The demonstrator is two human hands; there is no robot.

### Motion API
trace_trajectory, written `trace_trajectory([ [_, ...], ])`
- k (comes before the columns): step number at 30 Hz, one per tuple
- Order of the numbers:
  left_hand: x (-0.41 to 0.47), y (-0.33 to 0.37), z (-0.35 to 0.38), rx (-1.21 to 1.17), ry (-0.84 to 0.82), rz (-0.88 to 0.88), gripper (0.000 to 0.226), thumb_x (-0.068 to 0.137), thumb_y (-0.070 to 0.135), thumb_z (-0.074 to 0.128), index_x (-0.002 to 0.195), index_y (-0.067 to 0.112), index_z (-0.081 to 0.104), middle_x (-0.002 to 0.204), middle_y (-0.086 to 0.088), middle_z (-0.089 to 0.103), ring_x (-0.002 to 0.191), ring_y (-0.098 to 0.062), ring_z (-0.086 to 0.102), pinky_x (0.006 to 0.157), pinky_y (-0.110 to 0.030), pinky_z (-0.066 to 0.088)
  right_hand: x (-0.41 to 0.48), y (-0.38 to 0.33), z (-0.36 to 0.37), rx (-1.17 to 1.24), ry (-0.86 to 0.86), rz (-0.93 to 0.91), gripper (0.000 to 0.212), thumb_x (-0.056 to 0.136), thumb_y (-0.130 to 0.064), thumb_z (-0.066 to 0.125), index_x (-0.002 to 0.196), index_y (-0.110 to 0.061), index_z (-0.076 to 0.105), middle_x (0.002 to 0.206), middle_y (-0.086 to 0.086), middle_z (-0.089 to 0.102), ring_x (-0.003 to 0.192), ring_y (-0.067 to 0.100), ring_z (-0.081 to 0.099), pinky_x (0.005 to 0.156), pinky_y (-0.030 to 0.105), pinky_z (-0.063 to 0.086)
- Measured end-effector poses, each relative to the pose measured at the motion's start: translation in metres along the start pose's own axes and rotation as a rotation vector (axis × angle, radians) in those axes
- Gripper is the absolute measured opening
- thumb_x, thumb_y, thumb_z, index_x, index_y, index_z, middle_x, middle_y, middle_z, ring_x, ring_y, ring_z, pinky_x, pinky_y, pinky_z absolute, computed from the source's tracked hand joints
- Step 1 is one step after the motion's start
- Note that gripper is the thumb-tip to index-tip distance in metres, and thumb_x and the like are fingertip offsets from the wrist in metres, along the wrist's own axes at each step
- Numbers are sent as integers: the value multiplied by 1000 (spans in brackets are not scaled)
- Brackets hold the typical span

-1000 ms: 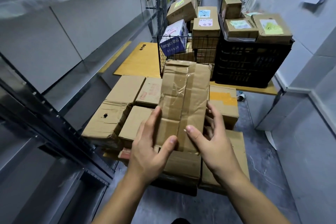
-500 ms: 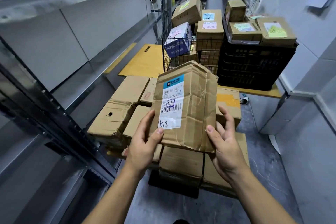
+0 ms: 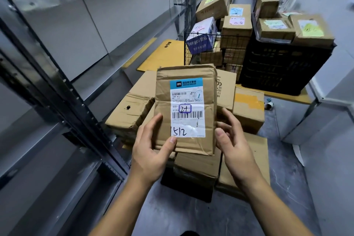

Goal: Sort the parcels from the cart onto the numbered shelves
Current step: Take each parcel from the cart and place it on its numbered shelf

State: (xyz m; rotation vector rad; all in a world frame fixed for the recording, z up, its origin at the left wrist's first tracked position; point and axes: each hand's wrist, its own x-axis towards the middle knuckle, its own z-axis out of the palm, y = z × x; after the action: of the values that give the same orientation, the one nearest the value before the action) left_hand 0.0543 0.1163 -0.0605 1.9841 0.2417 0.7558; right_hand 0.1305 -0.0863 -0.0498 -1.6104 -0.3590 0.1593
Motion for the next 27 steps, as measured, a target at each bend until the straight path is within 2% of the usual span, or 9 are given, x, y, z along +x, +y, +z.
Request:
trace_trajectory([
  [2, -6, 3, -3, 60, -2, 28, 62, 79, 48, 66, 137, 45, 44, 131, 18, 49, 125, 4, 45, 97, -6, 32, -6, -2, 9, -54, -24, -16, 63, 76, -65, 68, 132, -66, 39, 132, -16, 58, 123, -5, 54, 102, 25, 49],
  [5, -13, 6, -9, 113, 1, 61, 61, 81, 44, 65, 138, 39, 44, 132, 12, 48, 126, 3, 44, 97, -3, 29, -14, 1, 20, -30, -27, -6, 65, 91, -31, 72, 146, -43, 39, 138, -12, 59, 126, 3, 56, 109, 41, 47],
  [7, -19, 6, -16, 130, 10, 75, 61, 81, 44, 65, 138, 39, 44, 132, 11, 47, 125, 4, 43, 97, -2, 28, -22, 1, 26, -9, -25, 3, 65, 93, -19, 69, 148, -36, 38, 138, -11, 60, 125, 5, 58, 108, 46, 47],
  [11, -34, 8, -33, 145, -5, 92, 61, 82, 45, 64, 139, 39, 43, 133, 12, 45, 124, 3, 44, 96, -2, 30, -42, -6, 41, -6, -19, -12, 69, 89, -24, 74, 133, -61, 37, 137, -9, 60, 124, 7, 59, 107, 44, 48],
  [14, -52, 9, -49, 162, -19, 90, 61, 83, 37, 68, 139, 33, 44, 132, 8, 46, 122, 1, 45, 95, -3, 32, -63, -9, 57, -26, 24, -16, 73, 84, -24, 77, 130, -66, 37, 130, -10, 65, 120, 5, 62, 106, 39, 49],
  [16, -67, 11, -62, 161, -31, 88, 61, 83, 36, 68, 139, 33, 43, 132, 7, 45, 122, -1, 45, 97, -7, 34, -81, -13, 70, -48, 59, -14, 73, 80, -32, 77, 126, -70, 35, 125, -15, 66, 117, 3, 63, 103, 36, 50],
  [21, -102, 17, -92, 197, -80, 74, 61, 84, 37, 67, 140, 31, 43, 134, 7, 44, 122, 7, 41, 97, -2, 30, -125, -11, 89, -75, 104, 16, 71, 76, -42, 74, 128, -70, 34, 120, -13, 70, 112, 6, 66, 102, 45, 51],
  [27, -139, 26, -120, 196, -161, 77, 62, 85, 33, 64, 143, 30, 41, 139, 4, 42, 125, 4, 40, 102, -5, 29, -166, -12, 96, -54, 136, 33, 69, 78, -38, 74, 127, -70, 36, 122, -5, 70, 114, 12, 66, 104, 50, 48],
])
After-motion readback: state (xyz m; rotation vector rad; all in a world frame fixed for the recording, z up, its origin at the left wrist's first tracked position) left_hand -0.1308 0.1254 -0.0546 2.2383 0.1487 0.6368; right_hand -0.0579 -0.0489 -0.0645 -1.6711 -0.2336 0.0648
